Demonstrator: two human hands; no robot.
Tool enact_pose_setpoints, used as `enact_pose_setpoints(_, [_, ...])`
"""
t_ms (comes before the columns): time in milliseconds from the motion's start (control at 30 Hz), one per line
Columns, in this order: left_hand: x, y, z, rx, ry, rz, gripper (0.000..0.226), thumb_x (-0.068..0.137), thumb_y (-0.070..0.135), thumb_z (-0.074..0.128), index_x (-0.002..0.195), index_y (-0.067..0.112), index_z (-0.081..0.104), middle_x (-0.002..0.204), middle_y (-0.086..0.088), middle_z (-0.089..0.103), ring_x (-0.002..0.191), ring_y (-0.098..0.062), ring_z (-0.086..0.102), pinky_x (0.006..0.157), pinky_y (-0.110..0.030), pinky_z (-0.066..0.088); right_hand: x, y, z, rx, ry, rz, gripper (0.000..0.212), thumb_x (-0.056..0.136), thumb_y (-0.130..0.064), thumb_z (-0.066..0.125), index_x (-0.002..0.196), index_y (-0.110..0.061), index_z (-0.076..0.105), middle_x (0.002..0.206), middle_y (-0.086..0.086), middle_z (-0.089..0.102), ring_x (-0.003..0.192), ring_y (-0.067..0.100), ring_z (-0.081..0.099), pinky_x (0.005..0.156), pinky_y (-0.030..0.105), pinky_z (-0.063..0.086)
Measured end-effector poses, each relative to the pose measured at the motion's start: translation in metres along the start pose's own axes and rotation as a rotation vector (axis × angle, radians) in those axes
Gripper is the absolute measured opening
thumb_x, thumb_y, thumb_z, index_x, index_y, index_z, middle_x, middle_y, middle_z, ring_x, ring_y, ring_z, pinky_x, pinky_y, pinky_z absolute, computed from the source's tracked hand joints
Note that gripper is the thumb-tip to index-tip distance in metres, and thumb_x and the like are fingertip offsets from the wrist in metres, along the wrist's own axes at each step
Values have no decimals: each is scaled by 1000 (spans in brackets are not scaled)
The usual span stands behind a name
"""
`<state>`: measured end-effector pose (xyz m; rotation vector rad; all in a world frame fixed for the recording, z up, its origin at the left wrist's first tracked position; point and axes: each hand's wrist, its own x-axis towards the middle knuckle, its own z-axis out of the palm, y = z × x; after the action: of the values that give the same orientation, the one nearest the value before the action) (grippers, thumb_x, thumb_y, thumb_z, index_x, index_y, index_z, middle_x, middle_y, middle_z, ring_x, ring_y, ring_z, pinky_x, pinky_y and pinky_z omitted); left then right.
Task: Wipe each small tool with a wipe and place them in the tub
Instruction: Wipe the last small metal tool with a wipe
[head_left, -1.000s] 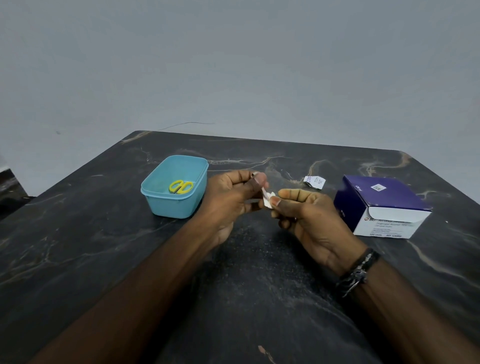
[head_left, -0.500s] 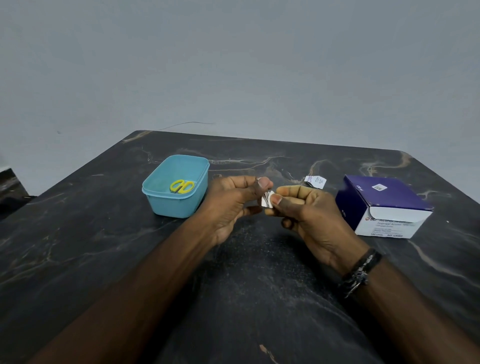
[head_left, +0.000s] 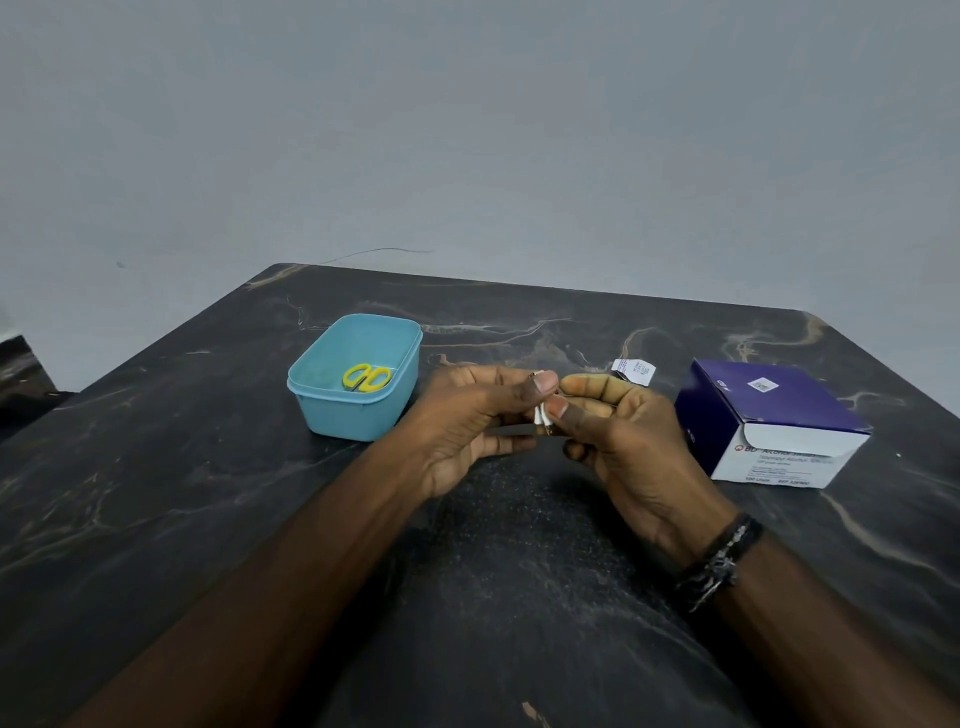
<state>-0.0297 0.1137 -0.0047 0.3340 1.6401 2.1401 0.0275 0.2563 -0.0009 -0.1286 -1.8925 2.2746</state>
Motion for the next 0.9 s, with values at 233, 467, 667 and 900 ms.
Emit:
enact_pose_setpoints(233, [2, -3, 4, -63, -13, 44, 24, 68, 27, 73, 87, 13, 76, 90, -9, 72, 88, -23, 66, 83, -44, 56, -2, -6, -2, 16, -38, 36, 22, 72, -8, 74, 91, -10, 65, 76, 4, 74, 67, 13, 62, 57, 27, 38])
enact_pose_setpoints(467, [3, 1, 2, -113, 31, 42, 25, 70, 26, 71, 86, 7, 74, 89, -11, 73, 86, -25, 65, 82, -47, 55, -2, -4, 1, 40, -72, 81, 22, 80, 2, 69, 99, -4, 63, 78, 8, 75, 65, 14, 65, 56, 26, 37])
enact_pose_setpoints(667, [2, -3, 5, -46, -19, -11, 30, 69, 26, 72, 90, 4, 71, 85, -11, 70, 83, -22, 65, 82, -43, 54, -1, -7, -3, 85, -4, 49, 36, 62, -10, 75, 95, -8, 62, 74, 1, 73, 64, 10, 63, 58, 27, 40])
enact_pose_setpoints(900, [1, -2, 6, -56, 32, 26, 37, 67, 27, 73, 93, 1, 71, 86, -13, 68, 82, -24, 64, 86, -45, 54, -1, -6, 0, 96, -51, 74, 33, 62, -8, 74, 92, -7, 61, 73, 5, 73, 63, 13, 62, 57, 27, 38])
